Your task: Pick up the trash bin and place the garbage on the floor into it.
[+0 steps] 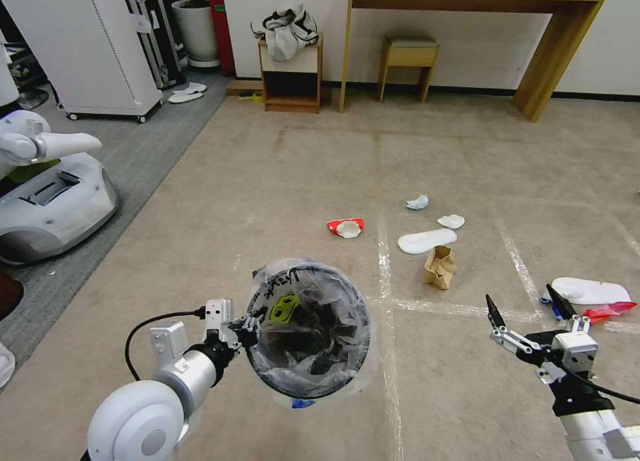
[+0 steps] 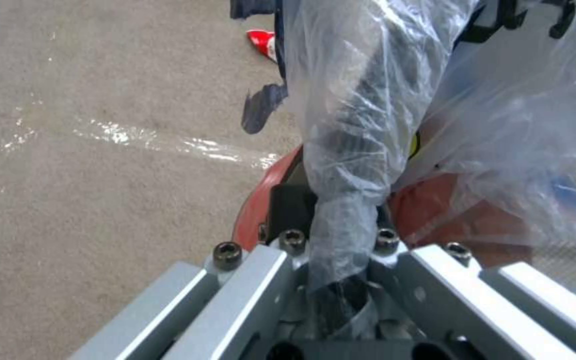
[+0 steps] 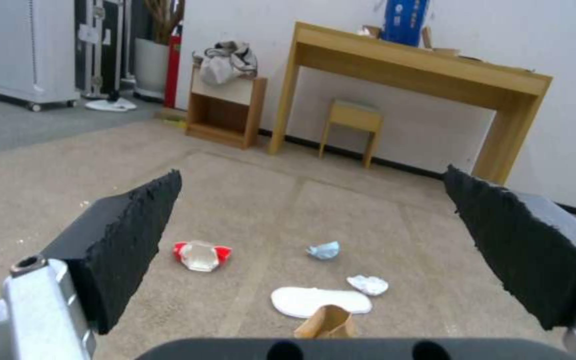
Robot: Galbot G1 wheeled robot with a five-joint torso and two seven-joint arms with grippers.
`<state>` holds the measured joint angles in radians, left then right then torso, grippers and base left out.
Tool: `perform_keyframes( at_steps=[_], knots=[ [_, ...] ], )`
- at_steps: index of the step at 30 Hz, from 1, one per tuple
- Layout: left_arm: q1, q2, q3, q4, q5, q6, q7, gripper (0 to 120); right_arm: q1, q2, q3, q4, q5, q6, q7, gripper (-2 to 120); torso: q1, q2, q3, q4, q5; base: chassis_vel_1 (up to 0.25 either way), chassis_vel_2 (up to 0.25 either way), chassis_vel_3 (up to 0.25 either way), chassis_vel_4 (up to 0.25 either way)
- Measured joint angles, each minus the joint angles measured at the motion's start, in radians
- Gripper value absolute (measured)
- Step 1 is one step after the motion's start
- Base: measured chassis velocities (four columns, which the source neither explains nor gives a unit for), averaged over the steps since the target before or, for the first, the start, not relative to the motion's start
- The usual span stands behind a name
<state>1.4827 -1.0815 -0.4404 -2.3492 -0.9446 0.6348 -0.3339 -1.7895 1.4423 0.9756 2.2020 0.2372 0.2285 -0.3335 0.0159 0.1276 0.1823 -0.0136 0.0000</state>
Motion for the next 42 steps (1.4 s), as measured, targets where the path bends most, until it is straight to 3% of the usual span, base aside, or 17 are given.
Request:
perform_keyframes(
  at_steps=[42],
  knots=[
    [0.014,-0.007,-0.015,-0.003,0.018,-0.005,0.012,1,0.002,0.007,-0.012,-0.007,0.004,0.017,-0.014,100,0.000,0.000,0.000,0.0000,-0.0001,-0.034,0.034,0.034,-0.035]
  ],
)
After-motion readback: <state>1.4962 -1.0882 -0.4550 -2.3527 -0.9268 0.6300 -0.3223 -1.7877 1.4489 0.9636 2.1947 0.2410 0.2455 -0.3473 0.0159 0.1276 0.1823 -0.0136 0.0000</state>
